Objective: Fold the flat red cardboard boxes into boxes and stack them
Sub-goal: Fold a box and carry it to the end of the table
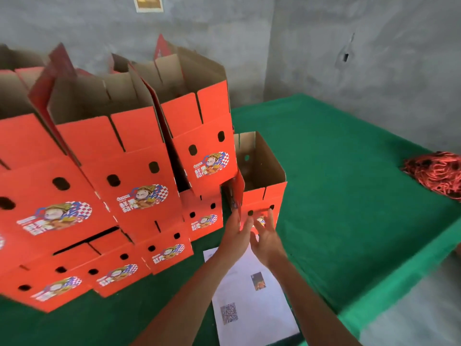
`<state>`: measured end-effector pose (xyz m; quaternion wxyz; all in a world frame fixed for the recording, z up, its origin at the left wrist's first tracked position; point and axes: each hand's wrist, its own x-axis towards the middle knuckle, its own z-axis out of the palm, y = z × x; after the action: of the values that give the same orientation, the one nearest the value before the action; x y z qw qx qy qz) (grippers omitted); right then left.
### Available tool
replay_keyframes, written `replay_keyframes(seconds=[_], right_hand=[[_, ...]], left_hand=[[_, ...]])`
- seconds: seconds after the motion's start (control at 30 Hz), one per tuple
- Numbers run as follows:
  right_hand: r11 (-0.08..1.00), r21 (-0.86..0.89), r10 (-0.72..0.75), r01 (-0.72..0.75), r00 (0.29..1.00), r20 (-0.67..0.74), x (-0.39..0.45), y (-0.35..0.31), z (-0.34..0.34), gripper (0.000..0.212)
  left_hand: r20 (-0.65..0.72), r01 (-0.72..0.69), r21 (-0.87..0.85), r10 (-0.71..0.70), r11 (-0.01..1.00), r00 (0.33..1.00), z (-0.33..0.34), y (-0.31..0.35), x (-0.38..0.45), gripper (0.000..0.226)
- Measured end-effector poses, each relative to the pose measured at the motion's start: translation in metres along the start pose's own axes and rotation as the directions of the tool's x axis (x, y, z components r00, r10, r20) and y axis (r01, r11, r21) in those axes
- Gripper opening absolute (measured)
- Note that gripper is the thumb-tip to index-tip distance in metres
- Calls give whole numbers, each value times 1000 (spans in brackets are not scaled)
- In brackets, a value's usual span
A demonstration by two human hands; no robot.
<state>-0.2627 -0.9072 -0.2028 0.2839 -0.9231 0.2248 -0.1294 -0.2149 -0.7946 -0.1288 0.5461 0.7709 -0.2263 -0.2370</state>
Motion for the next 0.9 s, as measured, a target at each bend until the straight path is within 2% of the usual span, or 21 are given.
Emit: replay_keyframes(seconds=[0.07, 0.13, 0.23, 0.3, 0.37, 0.43, 0.57, 0.63, 0.7, 0.8, 0.9], right_hand=[[997, -12, 75, -76, 996, -57, -11, -19, 5, 34], [997, 56, 47, -43, 996, -73, -30, -45, 11, 23], [996, 92, -24, 23, 1000, 16, -76, -85, 31, 18], [996, 61, -68, 62, 992, 104, -111, -106, 53, 18], [992, 83, -105, 92, 979, 173, -140, -133, 77, 17], [983, 148, -142, 109, 962, 232, -156, -176, 105, 16], [927, 262, -353, 269, 860, 368, -189, -284, 172, 14], [874, 336, -469, 351, 790, 395, -204, -342, 202, 14], [829, 396, -541, 395, 744, 391, -204, -397, 231, 14], [819, 465, -540, 337, 727, 424, -182, -473, 273, 20], [846, 447, -493, 290, 744, 451, -150, -535, 308, 31]], left_hand=[[14, -37, 161, 36, 986, 999, -16, -9, -17, 26], [27, -41, 322, 33, 946, 999, -39, -20, -35, 29], [-23, 26, 492, -17, 870, 1000, -81, -45, -86, 34], [-106, 143, 543, -102, 828, 989, -114, -75, -131, 36], [-230, 302, 540, -207, 786, 951, -160, -108, -178, 33], [-370, 445, 493, -283, 748, 885, -223, -137, -224, 29], [-616, 666, 370, -365, 648, 698, -352, -166, -310, 28], [-705, 710, 284, -362, 644, 610, -406, -175, -338, 28], [-758, 720, 224, -347, 657, 553, -457, -181, -352, 26], [-790, 707, 216, -305, 673, 531, -531, -192, -358, 33], [-831, 697, 275, -200, 662, 518, -604, -209, -364, 42]])
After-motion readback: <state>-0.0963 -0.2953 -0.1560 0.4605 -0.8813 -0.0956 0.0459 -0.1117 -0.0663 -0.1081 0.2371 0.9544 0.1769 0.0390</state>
